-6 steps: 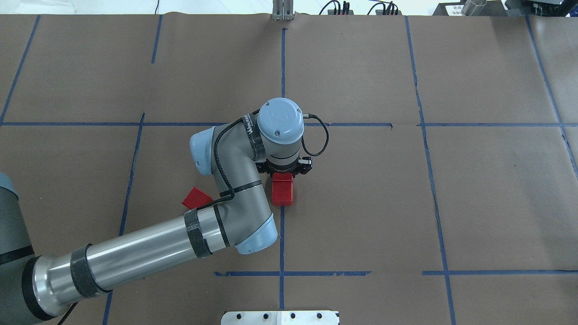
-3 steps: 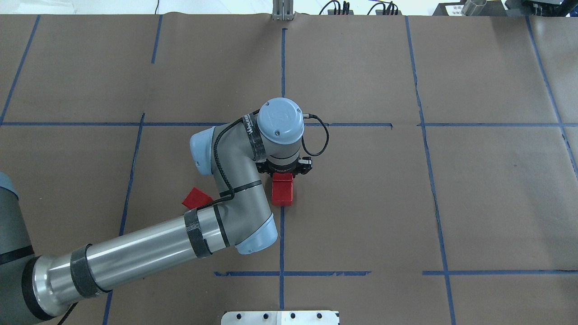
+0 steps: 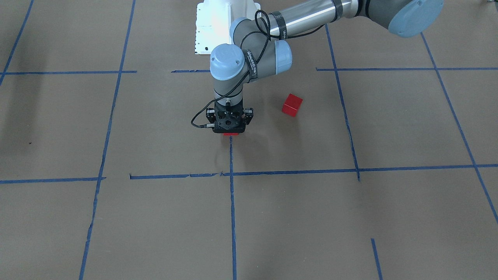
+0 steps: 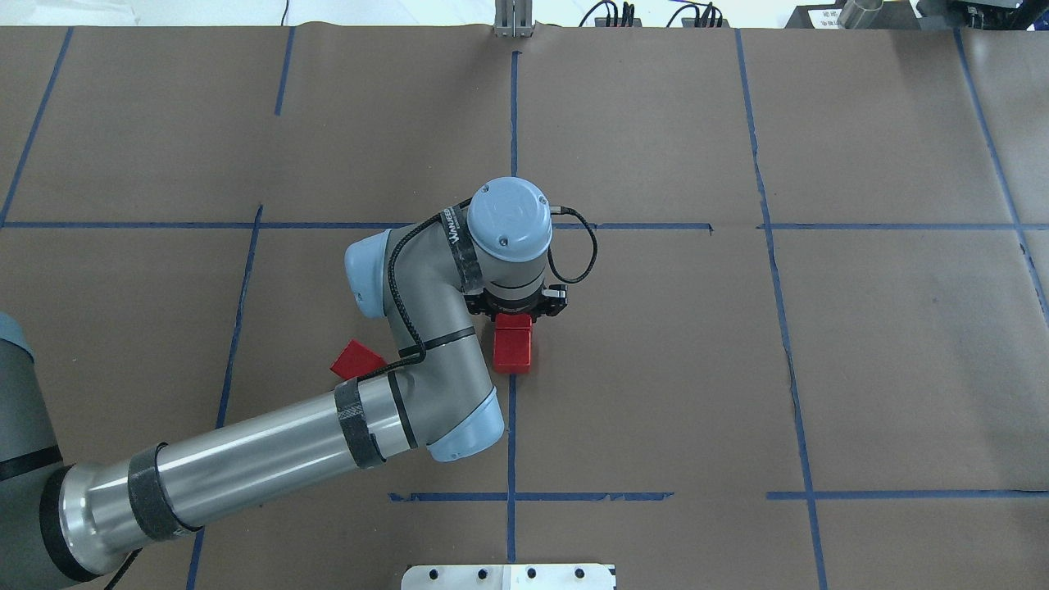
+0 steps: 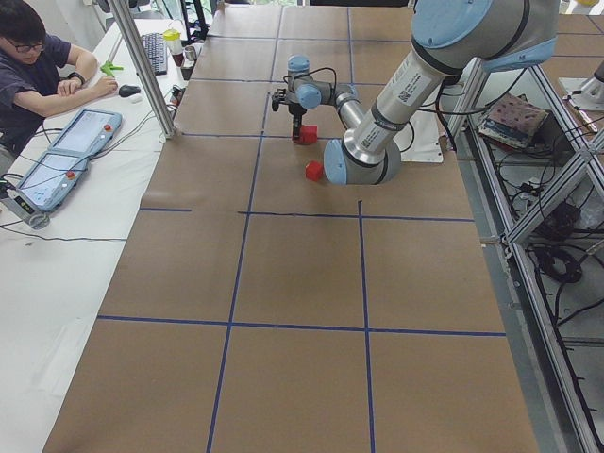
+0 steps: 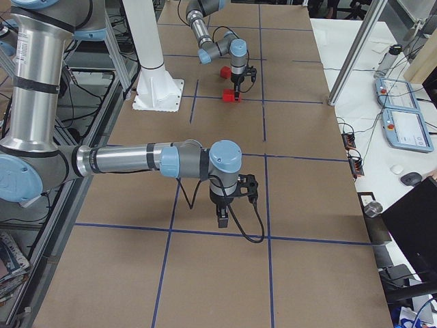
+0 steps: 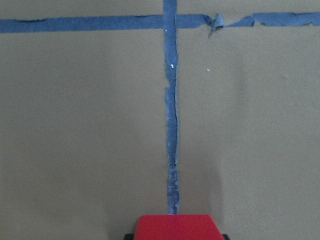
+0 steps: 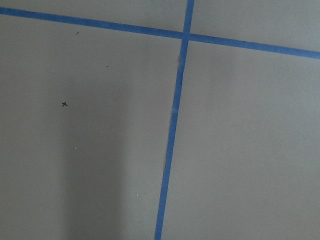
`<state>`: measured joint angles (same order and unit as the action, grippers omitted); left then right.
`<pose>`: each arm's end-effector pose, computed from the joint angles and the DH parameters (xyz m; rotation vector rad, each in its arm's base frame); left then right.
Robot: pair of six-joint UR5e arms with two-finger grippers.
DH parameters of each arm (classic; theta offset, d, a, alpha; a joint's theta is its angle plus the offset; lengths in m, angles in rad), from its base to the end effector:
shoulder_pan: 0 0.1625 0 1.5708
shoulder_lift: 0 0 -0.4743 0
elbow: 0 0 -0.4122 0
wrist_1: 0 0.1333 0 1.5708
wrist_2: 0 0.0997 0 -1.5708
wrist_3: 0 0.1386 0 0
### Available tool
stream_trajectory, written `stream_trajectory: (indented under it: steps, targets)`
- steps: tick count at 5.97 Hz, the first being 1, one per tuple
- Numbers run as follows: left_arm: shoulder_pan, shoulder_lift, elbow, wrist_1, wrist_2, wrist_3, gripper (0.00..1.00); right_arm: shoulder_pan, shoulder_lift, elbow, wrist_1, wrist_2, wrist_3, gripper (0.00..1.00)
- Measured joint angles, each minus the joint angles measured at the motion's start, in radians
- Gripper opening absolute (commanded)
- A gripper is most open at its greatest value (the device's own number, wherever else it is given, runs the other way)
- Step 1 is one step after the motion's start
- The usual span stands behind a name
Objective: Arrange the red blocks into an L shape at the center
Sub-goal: 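Set the cube down against the center cube, nearer the robot, and hold, then open the left gripper and move it to the last red cube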
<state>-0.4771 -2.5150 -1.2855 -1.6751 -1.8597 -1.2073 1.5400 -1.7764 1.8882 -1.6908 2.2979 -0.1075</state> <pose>0.7333 -0.4847 0.2153 0.0584 0.8035 0.0028 0.0285 -0.4127 0.6852 0.0201 -0.7274 -0.1292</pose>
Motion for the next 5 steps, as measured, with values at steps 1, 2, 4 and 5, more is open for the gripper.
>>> stream_trajectory:
  steps: [1,2,4,5]
  targets:
    - [0.0,0.0,0.0,0.0,-0.001,0.0,0.67,0.0,0.0,0.001,0.0,0.0,0.0,1.0]
    - [0.0,-0.001,-0.001,0.0,-0.001,0.0,0.88,0.0,0.0,0.001,-0.001,0.0,-0.001,1.0]
    - [-0.003,-0.003,-0.008,0.001,-0.002,0.007,1.0,-0.001,0.0,0.002,-0.001,0.0,-0.001,1.0]
    - [-0.024,-0.003,-0.026,0.006,-0.016,0.012,1.0,-0.001,0.0,0.001,-0.001,0.0,-0.001,1.0]
